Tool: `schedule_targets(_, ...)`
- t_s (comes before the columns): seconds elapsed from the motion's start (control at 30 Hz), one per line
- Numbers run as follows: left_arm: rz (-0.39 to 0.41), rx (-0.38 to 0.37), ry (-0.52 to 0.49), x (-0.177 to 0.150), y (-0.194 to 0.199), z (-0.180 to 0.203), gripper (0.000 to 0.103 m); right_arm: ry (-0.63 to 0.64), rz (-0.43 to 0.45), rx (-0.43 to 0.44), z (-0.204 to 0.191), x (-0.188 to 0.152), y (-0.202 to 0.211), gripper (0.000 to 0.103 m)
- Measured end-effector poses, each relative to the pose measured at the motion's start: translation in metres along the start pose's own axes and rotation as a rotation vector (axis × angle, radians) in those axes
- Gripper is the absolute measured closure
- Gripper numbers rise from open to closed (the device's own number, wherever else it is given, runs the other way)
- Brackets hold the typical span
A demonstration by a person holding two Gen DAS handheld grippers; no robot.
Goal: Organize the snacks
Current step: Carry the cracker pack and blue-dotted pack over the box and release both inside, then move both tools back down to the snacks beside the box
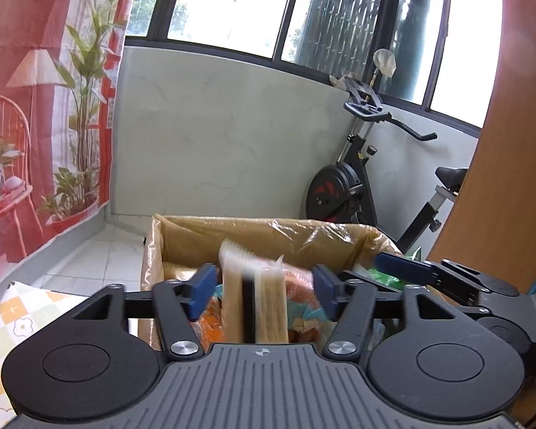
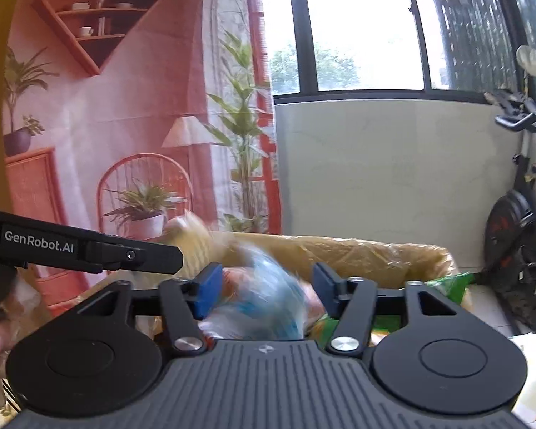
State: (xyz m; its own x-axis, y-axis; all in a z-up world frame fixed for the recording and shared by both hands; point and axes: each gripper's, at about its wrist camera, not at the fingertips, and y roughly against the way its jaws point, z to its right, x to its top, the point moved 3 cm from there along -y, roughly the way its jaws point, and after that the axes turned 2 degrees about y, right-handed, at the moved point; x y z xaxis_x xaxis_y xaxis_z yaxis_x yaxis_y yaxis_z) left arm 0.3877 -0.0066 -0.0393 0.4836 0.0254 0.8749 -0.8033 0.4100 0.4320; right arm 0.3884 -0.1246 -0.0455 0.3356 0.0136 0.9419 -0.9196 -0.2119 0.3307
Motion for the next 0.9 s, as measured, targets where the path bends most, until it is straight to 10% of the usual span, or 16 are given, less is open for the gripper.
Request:
schedule_targets(0.5, 0.012, 0.084, 0.007, -0.006, 0.084, -0.012, 0.035, -0.053, 0.036, -0.042, 0.006, -0.008, 0.079, 0.038)
schedule_targets(0.9, -0.094, 0.197, 0.092, -0.071, 0.129, -0.058, 0.035, -0.073, -0.100, -0.045, -0.003, -0.072, 0.130, 0.038)
